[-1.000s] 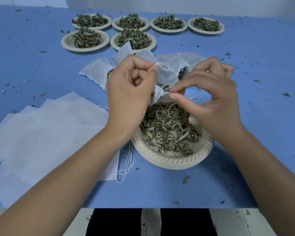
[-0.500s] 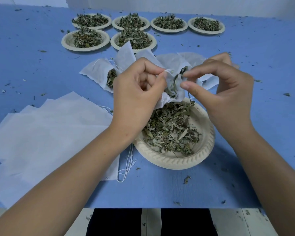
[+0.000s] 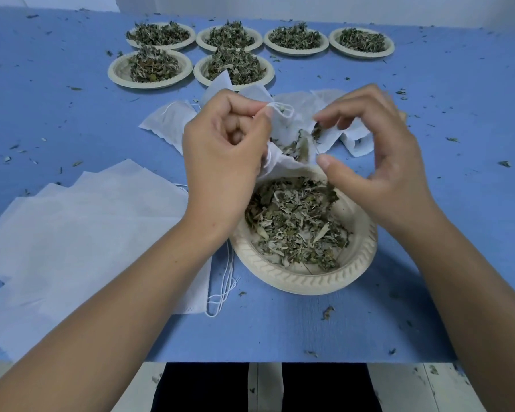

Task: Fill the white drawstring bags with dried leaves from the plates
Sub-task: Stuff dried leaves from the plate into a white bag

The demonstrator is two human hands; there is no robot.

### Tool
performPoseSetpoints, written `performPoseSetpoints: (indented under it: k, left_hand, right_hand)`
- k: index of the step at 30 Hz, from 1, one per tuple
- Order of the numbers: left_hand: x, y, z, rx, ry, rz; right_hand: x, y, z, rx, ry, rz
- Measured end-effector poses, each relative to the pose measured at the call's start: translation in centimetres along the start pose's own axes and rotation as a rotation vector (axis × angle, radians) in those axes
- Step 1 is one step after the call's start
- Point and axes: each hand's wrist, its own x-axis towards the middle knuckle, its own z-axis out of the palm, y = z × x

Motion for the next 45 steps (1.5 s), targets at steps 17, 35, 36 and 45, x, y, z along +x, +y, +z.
performPoseSetpoints:
  k: [17,35,36,45]
  left_hand:
    - [-0.7,-0.3,0.5,0.129,-0.125,0.079]
    - [-1.0,-0.2,0.7,0.081,-0.129,0.070]
    - [-1.1,-0.1,0.7,0.069,-0.143,0.069]
    - [-1.1,0.1,0.7,0.033,-0.156,0.079]
  right_hand:
    - [0.0,0.7,0.3,-0.218,-0.018,-0.173]
    - [-0.6,0.2,1.6,-0.171,0.113,-0.133]
    - [-0.6,0.2,1.9,-0.185,0.125,-0.146]
    - [-0.6,0.0,1.4,-0.145,0.031,-0.002]
